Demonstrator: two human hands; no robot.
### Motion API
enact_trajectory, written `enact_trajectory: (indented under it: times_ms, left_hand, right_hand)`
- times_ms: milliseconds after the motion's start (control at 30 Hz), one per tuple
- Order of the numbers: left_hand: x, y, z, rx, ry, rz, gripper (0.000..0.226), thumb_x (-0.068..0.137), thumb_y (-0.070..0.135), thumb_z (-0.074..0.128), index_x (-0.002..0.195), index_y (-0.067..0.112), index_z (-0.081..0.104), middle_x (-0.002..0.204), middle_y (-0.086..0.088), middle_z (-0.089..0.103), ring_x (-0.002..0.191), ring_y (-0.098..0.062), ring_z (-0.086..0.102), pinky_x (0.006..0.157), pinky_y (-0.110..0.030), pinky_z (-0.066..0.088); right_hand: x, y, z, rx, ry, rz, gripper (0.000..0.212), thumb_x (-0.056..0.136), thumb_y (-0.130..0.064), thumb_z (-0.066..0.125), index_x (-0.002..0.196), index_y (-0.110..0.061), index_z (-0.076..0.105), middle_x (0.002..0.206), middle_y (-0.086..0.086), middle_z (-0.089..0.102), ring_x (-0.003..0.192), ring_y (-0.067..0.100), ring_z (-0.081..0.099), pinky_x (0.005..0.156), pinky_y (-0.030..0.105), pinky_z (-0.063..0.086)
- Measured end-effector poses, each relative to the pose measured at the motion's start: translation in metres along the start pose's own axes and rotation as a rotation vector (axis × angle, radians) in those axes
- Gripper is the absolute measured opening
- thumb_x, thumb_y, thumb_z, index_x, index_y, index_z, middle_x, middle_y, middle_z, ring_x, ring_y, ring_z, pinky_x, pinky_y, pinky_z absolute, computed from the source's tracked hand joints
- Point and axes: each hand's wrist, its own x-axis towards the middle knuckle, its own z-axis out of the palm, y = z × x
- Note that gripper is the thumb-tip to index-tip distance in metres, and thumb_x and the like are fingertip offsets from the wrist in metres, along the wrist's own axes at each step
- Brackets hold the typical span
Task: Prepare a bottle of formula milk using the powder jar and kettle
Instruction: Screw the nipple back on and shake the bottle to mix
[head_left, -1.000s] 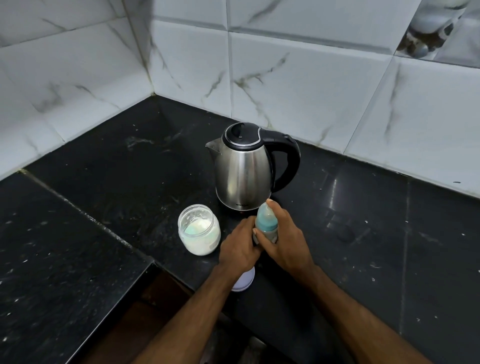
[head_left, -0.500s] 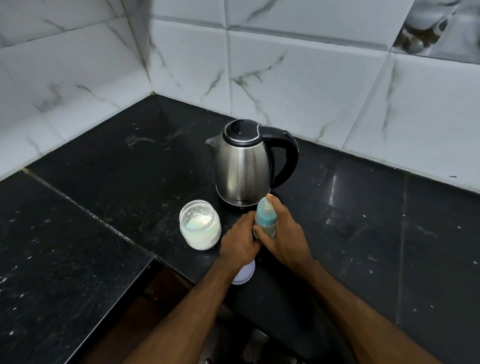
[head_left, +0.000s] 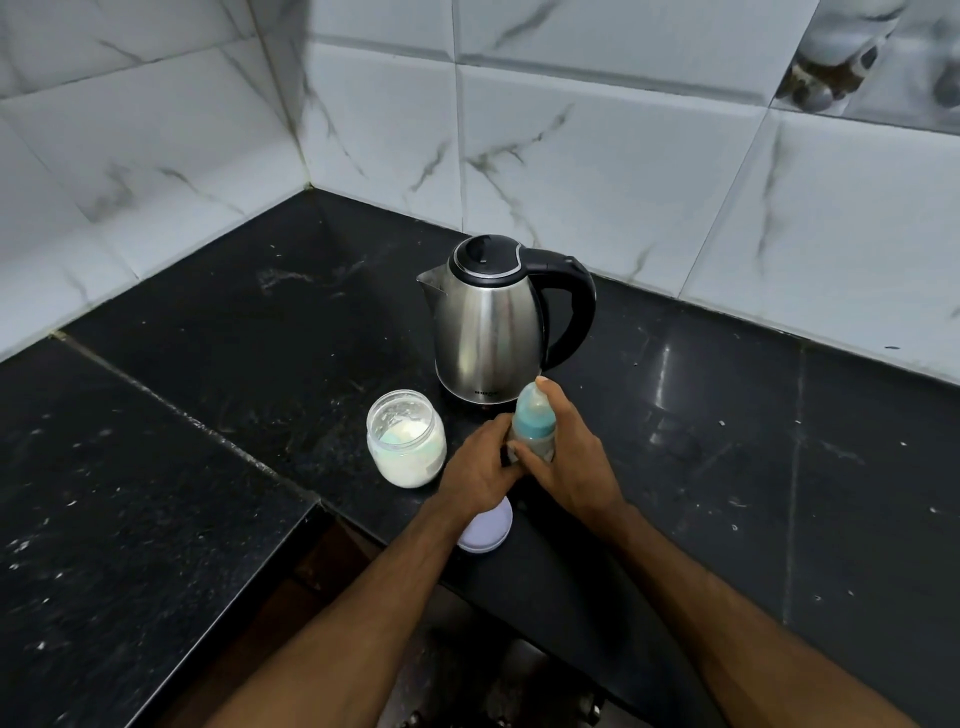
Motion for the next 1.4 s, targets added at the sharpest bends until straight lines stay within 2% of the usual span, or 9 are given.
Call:
enact_trajectory:
  times_ms: [133,233,433,633,800,967,1133,1300,1400]
  left_hand:
    - [-0.009,-0.011,-0.005,-0.196,0.026,-0.030,0.060,0.082,0.042,0.072,0.136,0.022,0.053,0.120,0.003,0.069,0.114,-0.007,0.064,0.101,-0.036,0.051]
    - [-0.019,-0.018,-0.008,-0.216,0.105,-0.057,0.044,0.093,0.034,0.066,0.134,0.020,0.056,0.121,0.002,0.069,0.114,-0.004,0.063,0.103,-0.036,0.051]
    - [-0.041,-0.031,-0.010,-0.129,0.134,0.010,0.036,0.100,0.034,0.054,0.130,0.016,0.061,0.124,0.006,0.068,0.115,0.000,0.061,0.100,-0.024,0.049]
    - [-0.049,-0.040,-0.008,-0.085,0.164,0.075,0.049,0.098,0.051,0.041,0.127,0.018,0.063,0.121,0.008,0.069,0.114,-0.007,0.062,0.098,-0.035,0.051]
    - [-0.053,-0.038,-0.006,-0.077,0.173,0.068,0.050,0.096,0.052,0.040,0.126,0.019,0.064,0.122,0.009,0.068,0.116,-0.001,0.060,0.102,-0.029,0.047]
    - [-0.052,-0.043,-0.006,-0.062,0.151,0.091,0.050,0.097,0.049,0.040,0.128,0.017,0.062,0.123,0.007,0.068,0.115,-0.006,0.061,0.100,-0.032,0.049]
    - [-0.054,-0.041,-0.005,-0.057,0.161,0.079,0.050,0.096,0.051,0.039,0.128,0.020,0.062,0.123,0.009,0.067,0.115,-0.001,0.060,0.102,-0.026,0.046]
    - [-0.053,-0.044,-0.005,-0.024,0.142,0.095,0.051,0.096,0.050,0.039,0.129,0.018,0.061,0.125,0.007,0.066,0.115,-0.004,0.060,0.100,-0.026,0.047]
    - [-0.055,-0.042,-0.005,-0.027,0.162,0.079,0.049,0.096,0.050,0.040,0.129,0.020,0.061,0.125,0.009,0.066,0.115,0.002,0.057,0.102,-0.019,0.043]
  right_hand:
    - [0.008,0.002,-0.013,0.146,-0.004,0.070,0.091,0.082,-0.030,0.077,0.149,-0.041,0.017,0.141,-0.012,0.048,0.123,0.006,0.053,0.103,0.036,0.048]
    - [0.012,0.001,-0.026,0.308,0.105,0.191,0.095,0.080,-0.023,0.079,0.150,-0.039,0.017,0.128,-0.018,0.054,0.111,0.007,0.062,0.094,0.036,0.054]
    - [0.013,-0.009,-0.037,0.739,0.324,0.359,0.074,0.085,-0.020,0.075,0.140,-0.038,0.029,0.128,0.014,0.054,0.106,0.028,0.066,0.075,0.046,0.061]
    - [-0.009,-0.029,-0.023,0.717,-0.114,0.282,0.073,0.078,-0.013,0.080,0.133,-0.036,0.037,0.123,0.016,0.055,0.095,0.018,0.067,0.068,0.029,0.057]
    - [0.004,-0.032,-0.037,0.999,0.307,0.475,0.071,0.080,-0.020,0.077,0.136,-0.034,0.036,0.114,0.012,0.061,0.096,0.025,0.068,0.066,0.043,0.060]
    - [-0.011,-0.038,-0.035,0.739,-0.076,0.332,0.073,0.076,-0.014,0.075,0.134,-0.037,0.036,0.118,0.015,0.059,0.093,0.020,0.070,0.065,0.032,0.058]
    - [0.002,-0.034,-0.040,0.981,0.328,0.496,0.068,0.082,-0.020,0.071,0.138,-0.033,0.035,0.111,0.008,0.062,0.093,0.022,0.070,0.068,0.043,0.060]
    - [-0.013,-0.039,-0.034,0.728,-0.081,0.360,0.071,0.077,-0.011,0.079,0.131,-0.037,0.040,0.119,0.018,0.059,0.092,0.020,0.070,0.063,0.031,0.058]
    - [0.000,-0.039,-0.041,0.921,0.276,0.484,0.067,0.081,-0.019,0.074,0.136,-0.033,0.039,0.113,0.014,0.064,0.091,0.024,0.070,0.067,0.045,0.061]
